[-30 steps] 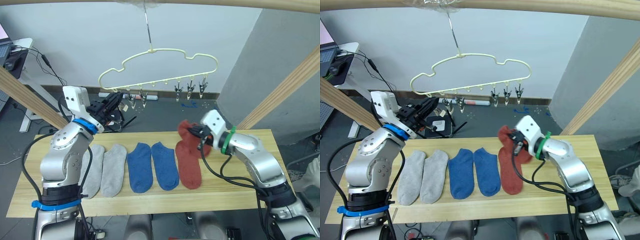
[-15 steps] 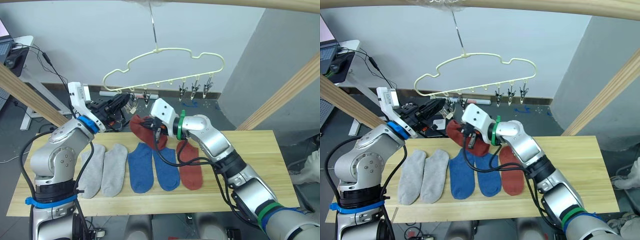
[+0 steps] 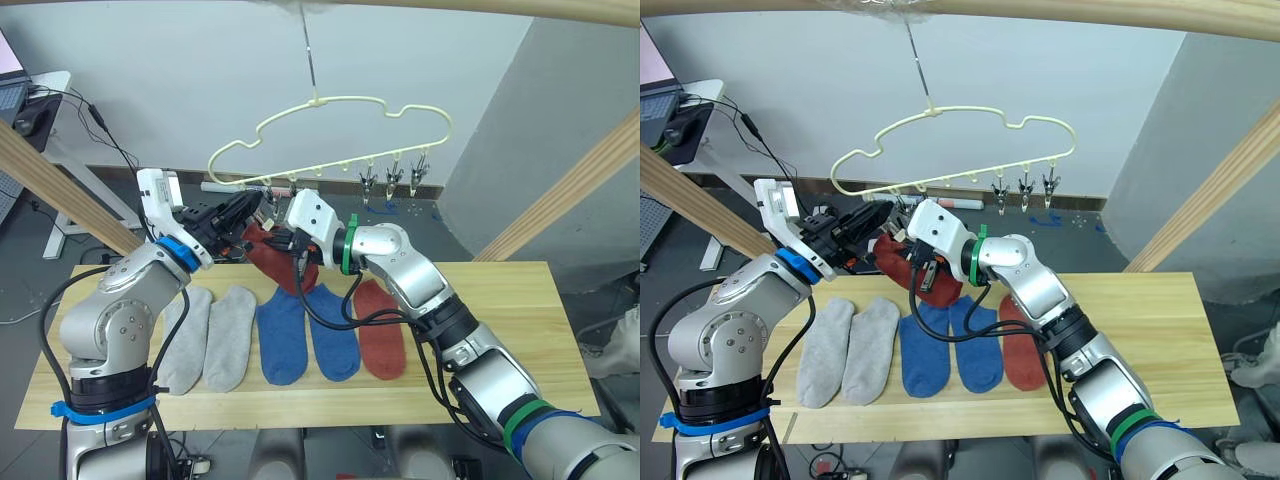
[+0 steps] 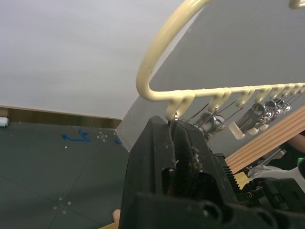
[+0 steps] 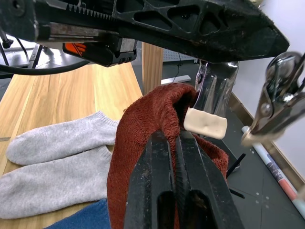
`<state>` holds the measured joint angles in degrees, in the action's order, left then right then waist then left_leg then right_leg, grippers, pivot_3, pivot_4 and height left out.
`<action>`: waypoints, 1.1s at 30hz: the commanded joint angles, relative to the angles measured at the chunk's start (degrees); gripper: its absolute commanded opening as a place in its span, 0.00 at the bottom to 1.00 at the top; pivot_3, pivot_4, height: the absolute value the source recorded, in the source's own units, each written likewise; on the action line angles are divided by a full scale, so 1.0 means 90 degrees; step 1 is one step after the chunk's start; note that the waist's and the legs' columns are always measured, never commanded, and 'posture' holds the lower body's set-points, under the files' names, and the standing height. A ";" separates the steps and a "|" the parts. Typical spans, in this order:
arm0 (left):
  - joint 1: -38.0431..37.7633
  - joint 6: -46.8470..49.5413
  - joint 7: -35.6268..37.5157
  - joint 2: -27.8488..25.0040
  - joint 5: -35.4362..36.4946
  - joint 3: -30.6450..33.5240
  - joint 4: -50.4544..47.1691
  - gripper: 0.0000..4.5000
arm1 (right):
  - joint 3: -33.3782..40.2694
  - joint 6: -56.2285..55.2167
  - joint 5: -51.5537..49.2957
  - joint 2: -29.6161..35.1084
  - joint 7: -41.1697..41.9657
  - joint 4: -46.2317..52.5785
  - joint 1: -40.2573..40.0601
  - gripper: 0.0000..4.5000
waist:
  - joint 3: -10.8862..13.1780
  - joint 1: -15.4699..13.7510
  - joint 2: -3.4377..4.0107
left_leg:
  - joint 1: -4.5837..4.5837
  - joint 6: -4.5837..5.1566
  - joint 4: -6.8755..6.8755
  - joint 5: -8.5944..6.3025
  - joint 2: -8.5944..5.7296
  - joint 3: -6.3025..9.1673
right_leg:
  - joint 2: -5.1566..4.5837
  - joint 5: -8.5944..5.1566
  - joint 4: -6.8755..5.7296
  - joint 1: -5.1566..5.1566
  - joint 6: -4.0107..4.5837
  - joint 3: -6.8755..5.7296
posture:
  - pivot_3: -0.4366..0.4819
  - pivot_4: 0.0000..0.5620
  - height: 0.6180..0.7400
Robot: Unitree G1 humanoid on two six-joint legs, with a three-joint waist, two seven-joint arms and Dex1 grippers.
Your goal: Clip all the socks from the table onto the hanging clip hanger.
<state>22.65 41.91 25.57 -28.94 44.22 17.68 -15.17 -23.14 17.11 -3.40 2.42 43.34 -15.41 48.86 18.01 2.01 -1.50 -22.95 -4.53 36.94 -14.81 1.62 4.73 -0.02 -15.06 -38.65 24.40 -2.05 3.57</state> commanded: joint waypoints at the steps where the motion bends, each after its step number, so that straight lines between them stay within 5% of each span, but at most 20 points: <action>1: -0.0111 0.0050 0.0048 -0.0052 0.0135 0.0055 -0.0248 0.00 | 0.0232 -0.0177 -0.0049 -0.0116 -0.0114 0.0162 0.0127 0.00 | 0.0000 -0.0001 0.0000 | 0.0000 0.0000 0.0000 0.0000 0.0001 0.0001 | 0.0001 0.0000 -0.0002 0.0000 0.0000 -0.0001 | 0.50 0.55 0.96; 4: -0.0155 0.0105 0.0015 -0.0081 0.0120 0.0066 -0.0248 0.00 | 0.0261 -0.0177 -0.0075 -0.0149 -0.0131 0.0181 0.0115 0.00 | 0.0000 -0.0001 0.0000 | 0.0001 -0.0001 0.0001 0.0001 0.0000 0.0001 | 0.0003 0.0000 -0.0005 0.0001 0.0000 0.0000 | 0.50 0.55 0.96; 13: -0.0232 0.0184 0.0036 -0.0075 0.0232 0.0115 -0.0365 0.63 | 0.0293 -0.0172 -0.0052 -0.0236 -0.0150 0.0168 0.0131 0.00 | 0.0000 -0.0005 0.0000 | 0.0000 -0.0001 0.0001 0.0001 0.0000 0.0000 | 0.0002 0.0000 -0.0005 0.0002 0.0000 0.0000 | 0.50 0.55 0.96; 17: -0.0333 0.0130 0.0017 -0.0105 0.0174 0.0150 -0.0489 0.64 | 0.0282 -0.0177 -0.0025 -0.0291 -0.0192 0.0155 0.0119 0.00 | 0.0000 -0.0006 0.0000 | 0.0000 -0.0002 0.0001 0.0001 0.0001 0.0000 | 0.0003 0.0000 -0.0007 0.0003 0.0000 0.0000 | 0.50 0.55 0.96; 25: -0.0797 -0.0251 -0.0030 -0.0250 -0.0279 0.0130 -0.0776 0.65 | 0.0180 -0.0281 0.0108 -0.0148 -0.0197 0.0307 0.0009 0.52 | 0.0001 -0.0010 0.0001 | 0.0000 -0.0001 -0.0001 0.0001 0.0002 0.0000 | 0.0002 -0.0001 -0.0006 0.0004 0.0000 0.0001 | 0.51 0.55 0.96; 33: -0.1255 -0.1480 0.0037 -0.0188 -0.1610 -0.0627 -0.1204 0.65 | 0.0167 0.0070 0.0111 0.0778 0.0252 0.1709 -0.0582 0.52 | 0.0001 -0.0040 0.0002 | -0.0004 -0.0002 -0.0001 0.0001 -0.0005 -0.0002 | -0.0001 -0.0001 0.0003 0.0004 0.0000 0.0004 | 0.52 0.57 0.96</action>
<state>11.80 32.51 25.59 -30.57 32.86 13.69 -23.00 -22.09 17.25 -1.52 8.96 44.36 -4.82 43.84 18.02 1.65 -1.48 -22.99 -4.55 36.93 -14.80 1.57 4.70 -0.03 -15.08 -38.62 24.44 -2.06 3.63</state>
